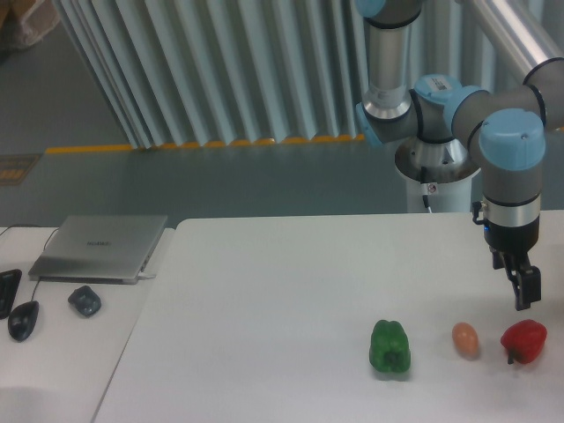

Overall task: Place the triangular bread on the table
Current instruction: 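Raise the empty gripper and move it out of view beside the red pepper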

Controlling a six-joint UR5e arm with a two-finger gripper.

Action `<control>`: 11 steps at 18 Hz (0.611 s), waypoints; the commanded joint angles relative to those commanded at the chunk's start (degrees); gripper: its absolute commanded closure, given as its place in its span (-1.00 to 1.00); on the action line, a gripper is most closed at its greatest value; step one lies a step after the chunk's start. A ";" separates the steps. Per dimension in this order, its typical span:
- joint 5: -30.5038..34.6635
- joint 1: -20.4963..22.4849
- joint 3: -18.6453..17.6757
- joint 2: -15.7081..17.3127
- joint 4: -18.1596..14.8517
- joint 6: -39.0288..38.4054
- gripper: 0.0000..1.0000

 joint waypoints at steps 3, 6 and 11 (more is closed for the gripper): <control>-0.17 0.26 0.09 0.09 0.00 0.18 -1.00; 0.17 1.14 0.09 0.18 0.09 0.18 -1.00; -0.26 3.86 -1.14 0.53 0.09 -0.08 -1.00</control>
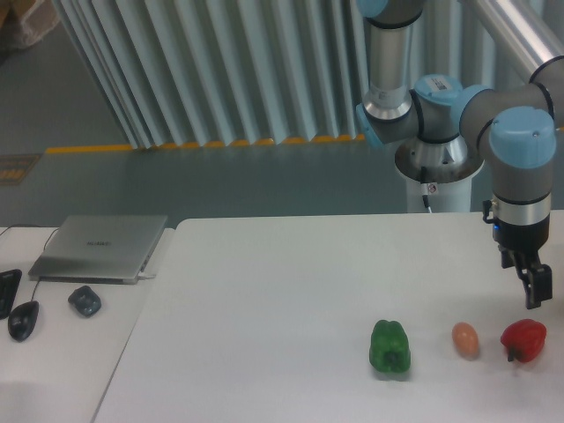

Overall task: Place the triangular bread on the table
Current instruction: 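Raise the empty gripper and move it out of view beside the red pepper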

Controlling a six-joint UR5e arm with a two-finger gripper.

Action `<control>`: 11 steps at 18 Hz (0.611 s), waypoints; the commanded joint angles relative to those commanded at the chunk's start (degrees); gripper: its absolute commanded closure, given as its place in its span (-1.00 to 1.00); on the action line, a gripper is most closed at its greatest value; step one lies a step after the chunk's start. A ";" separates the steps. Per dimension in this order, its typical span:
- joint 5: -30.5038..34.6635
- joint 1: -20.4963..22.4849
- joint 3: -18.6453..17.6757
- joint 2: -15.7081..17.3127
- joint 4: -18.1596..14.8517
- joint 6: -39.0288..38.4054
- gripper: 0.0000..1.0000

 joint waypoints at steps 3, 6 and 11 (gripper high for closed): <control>-0.09 -0.08 -0.79 0.00 2.01 -0.44 -1.00; -4.81 1.40 -2.29 0.09 3.95 0.00 -1.00; -2.92 4.30 -3.70 1.05 6.85 4.99 -1.00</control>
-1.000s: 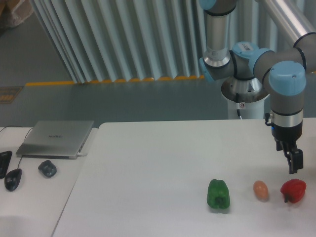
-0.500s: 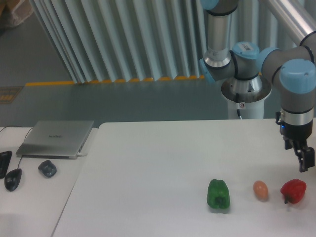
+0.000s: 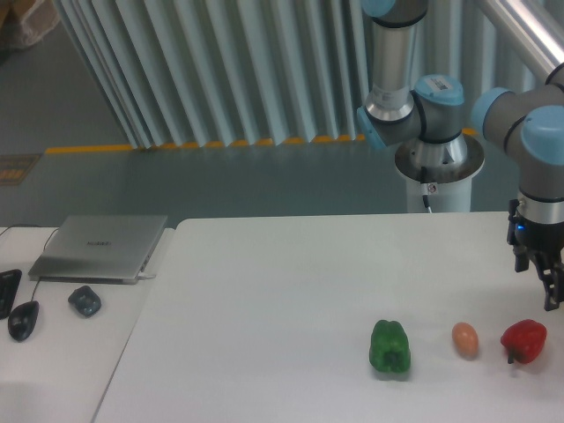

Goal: Place the triangular bread on the table

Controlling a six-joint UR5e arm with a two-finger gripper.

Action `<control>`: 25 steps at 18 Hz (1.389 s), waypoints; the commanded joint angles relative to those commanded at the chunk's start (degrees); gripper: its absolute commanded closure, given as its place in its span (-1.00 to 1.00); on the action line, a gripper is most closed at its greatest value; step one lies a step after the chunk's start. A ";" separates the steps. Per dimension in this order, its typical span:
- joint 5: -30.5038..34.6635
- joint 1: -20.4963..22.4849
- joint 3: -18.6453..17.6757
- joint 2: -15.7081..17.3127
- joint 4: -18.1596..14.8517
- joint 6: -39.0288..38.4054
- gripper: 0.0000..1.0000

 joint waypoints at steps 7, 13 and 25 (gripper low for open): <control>1.95 6.06 0.61 -0.17 0.35 15.31 -1.00; 2.12 11.69 3.24 -1.75 0.44 24.07 -1.00; 14.87 14.42 6.33 -11.07 10.64 48.36 -1.00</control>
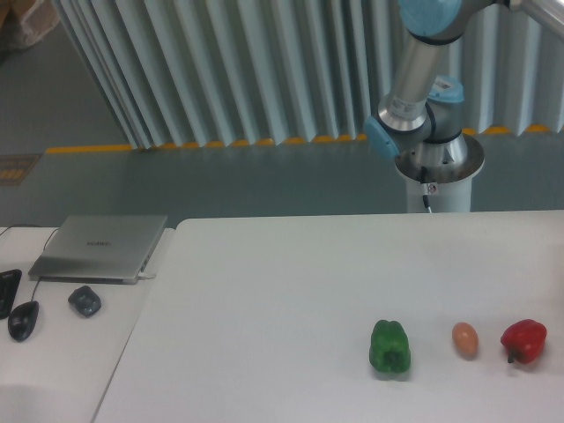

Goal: Place the triangular bread on the table

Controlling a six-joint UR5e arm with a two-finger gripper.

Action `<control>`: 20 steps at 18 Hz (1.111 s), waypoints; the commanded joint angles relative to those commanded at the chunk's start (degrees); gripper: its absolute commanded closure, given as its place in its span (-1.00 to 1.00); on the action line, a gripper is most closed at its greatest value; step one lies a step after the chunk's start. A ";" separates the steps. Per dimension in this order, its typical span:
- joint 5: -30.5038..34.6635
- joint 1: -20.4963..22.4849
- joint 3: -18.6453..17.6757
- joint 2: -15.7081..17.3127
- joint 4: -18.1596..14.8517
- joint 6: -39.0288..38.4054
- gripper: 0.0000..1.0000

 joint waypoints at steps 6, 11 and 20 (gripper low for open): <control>-0.09 1.93 -0.79 -1.41 0.09 1.23 -1.00; -0.18 3.96 -1.49 -2.03 0.09 3.43 -1.00; -0.61 4.31 -1.67 -2.73 0.18 0.45 -0.86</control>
